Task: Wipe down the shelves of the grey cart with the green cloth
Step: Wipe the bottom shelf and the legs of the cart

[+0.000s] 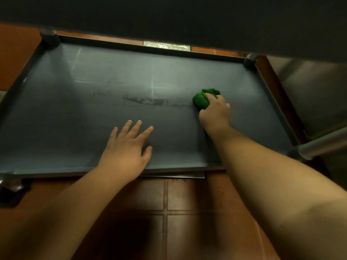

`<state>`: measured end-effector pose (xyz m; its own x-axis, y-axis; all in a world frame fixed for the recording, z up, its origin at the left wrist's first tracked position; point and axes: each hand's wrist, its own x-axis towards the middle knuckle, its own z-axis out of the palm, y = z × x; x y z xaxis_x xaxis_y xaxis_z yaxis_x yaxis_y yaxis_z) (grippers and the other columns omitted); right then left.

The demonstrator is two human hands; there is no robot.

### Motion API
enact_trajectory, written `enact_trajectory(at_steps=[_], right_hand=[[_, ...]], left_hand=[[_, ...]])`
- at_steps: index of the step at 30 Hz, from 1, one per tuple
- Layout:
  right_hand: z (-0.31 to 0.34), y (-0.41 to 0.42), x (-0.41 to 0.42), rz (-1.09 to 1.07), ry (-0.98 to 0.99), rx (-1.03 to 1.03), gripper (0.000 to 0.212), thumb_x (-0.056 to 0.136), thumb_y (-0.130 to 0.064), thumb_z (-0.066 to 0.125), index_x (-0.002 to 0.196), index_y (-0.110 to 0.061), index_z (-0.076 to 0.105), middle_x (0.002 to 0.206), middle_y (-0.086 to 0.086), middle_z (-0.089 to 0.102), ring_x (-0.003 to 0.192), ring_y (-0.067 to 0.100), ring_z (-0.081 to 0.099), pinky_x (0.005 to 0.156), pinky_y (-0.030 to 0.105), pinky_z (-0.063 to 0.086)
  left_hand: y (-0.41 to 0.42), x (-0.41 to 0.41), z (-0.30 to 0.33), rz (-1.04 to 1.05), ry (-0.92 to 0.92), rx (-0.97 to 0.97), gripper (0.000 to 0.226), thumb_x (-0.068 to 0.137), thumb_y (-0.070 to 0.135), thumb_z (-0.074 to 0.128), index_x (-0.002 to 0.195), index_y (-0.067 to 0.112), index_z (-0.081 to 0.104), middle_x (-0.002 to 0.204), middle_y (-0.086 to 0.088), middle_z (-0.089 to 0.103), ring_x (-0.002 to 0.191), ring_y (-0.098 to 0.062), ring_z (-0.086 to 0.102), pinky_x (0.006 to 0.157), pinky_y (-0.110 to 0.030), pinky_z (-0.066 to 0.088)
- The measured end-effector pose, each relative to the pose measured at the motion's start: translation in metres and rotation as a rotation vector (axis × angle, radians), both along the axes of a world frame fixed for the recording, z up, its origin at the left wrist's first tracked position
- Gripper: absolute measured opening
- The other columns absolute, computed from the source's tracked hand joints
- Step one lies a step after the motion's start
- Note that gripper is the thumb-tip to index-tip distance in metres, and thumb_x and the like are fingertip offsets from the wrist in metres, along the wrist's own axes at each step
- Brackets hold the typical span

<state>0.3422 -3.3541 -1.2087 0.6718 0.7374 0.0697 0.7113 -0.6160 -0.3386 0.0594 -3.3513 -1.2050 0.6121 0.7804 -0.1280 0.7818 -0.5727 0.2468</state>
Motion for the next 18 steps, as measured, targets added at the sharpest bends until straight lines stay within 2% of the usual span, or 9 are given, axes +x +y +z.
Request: enact_trajectory(at_steps=[5, 9, 14, 18], right_hand=[[0.005, -0.008, 0.026, 0.042, -0.024, -0.071, 0.061, 0.088, -0.016, 0.054, 0.147, -0.029, 0.043, 0.149, 0.008, 0.036, 0.126, 0.039, 0.041, 0.109, 0.041, 0.034], [0.006, -0.044, 0.091, -0.066, -0.05, -0.098, 0.061, 0.09, -0.017, 0.055, 0.148, -0.031, 0.042, 0.15, 0.008, 0.035, 0.129, 0.043, 0.038, 0.11, 0.048, 0.035], [0.013, -0.1, 0.163, -0.233, -0.097, -0.114, 0.059, 0.092, -0.02, 0.055, 0.148, -0.027, 0.041, 0.145, 0.016, 0.037, 0.12, 0.046, 0.043, 0.105, 0.046, 0.037], [0.008, -0.115, 0.181, -0.197, -0.104, -0.11, 0.062, 0.088, -0.017, 0.057, 0.148, -0.023, 0.041, 0.143, 0.02, 0.037, 0.116, 0.05, 0.045, 0.105, 0.047, 0.037]], left_hand=[[-0.028, 0.056, 0.008, -0.052, -0.028, -0.041, 0.062, 0.096, 0.049, 0.034, 0.152, 0.041, 0.007, 0.164, 0.001, 0.002, 0.15, -0.021, -0.004, 0.121, -0.045, 0.005], [-0.042, 0.093, 0.006, -0.088, -0.042, -0.046, 0.063, 0.097, 0.047, 0.035, 0.152, 0.041, 0.006, 0.163, 0.003, 0.0, 0.15, -0.019, -0.006, 0.121, -0.045, 0.003], [-0.045, 0.121, -0.002, -0.078, 0.005, -0.037, 0.064, 0.095, 0.049, 0.036, 0.152, 0.041, 0.008, 0.164, 0.001, 0.003, 0.15, -0.022, -0.002, 0.121, -0.047, 0.007], [-0.047, 0.121, 0.0, -0.003, 0.018, -0.046, 0.062, 0.095, 0.048, 0.036, 0.152, 0.038, 0.011, 0.163, -0.001, 0.005, 0.15, -0.024, 0.001, 0.12, -0.049, 0.008]])
